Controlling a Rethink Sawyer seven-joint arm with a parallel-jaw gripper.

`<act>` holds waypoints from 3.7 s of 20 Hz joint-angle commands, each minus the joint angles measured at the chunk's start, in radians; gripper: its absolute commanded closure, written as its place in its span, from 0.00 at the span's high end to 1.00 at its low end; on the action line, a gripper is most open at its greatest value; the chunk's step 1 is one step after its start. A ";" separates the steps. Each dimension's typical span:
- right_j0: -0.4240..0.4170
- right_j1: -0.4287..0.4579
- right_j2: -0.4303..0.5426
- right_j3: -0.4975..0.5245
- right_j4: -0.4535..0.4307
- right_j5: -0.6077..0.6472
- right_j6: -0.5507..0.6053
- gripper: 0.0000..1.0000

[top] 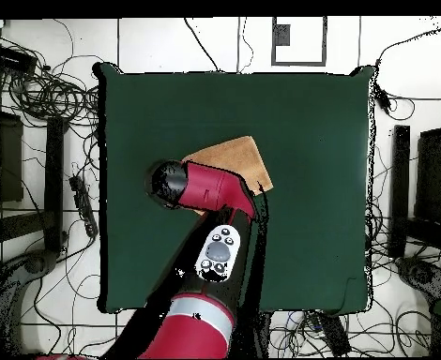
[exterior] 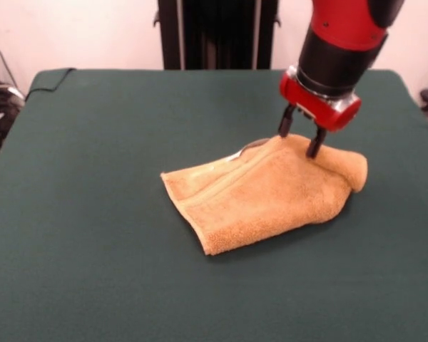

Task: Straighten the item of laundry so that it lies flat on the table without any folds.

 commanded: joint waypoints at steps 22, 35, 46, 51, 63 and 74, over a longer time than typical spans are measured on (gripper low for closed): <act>0.013 0.065 0.116 0.122 0.019 -0.209 0.158 1.00; -0.029 0.055 0.152 0.145 0.011 -0.219 0.115 1.00; -0.034 0.090 0.164 0.112 0.001 -0.220 0.101 1.00; -0.030 0.092 0.163 0.112 -0.006 -0.195 0.097 1.00; 0.000 0.102 0.132 0.076 -0.008 -0.115 0.118 0.00; 0.029 0.107 0.053 -0.092 -0.061 0.232 0.111 0.00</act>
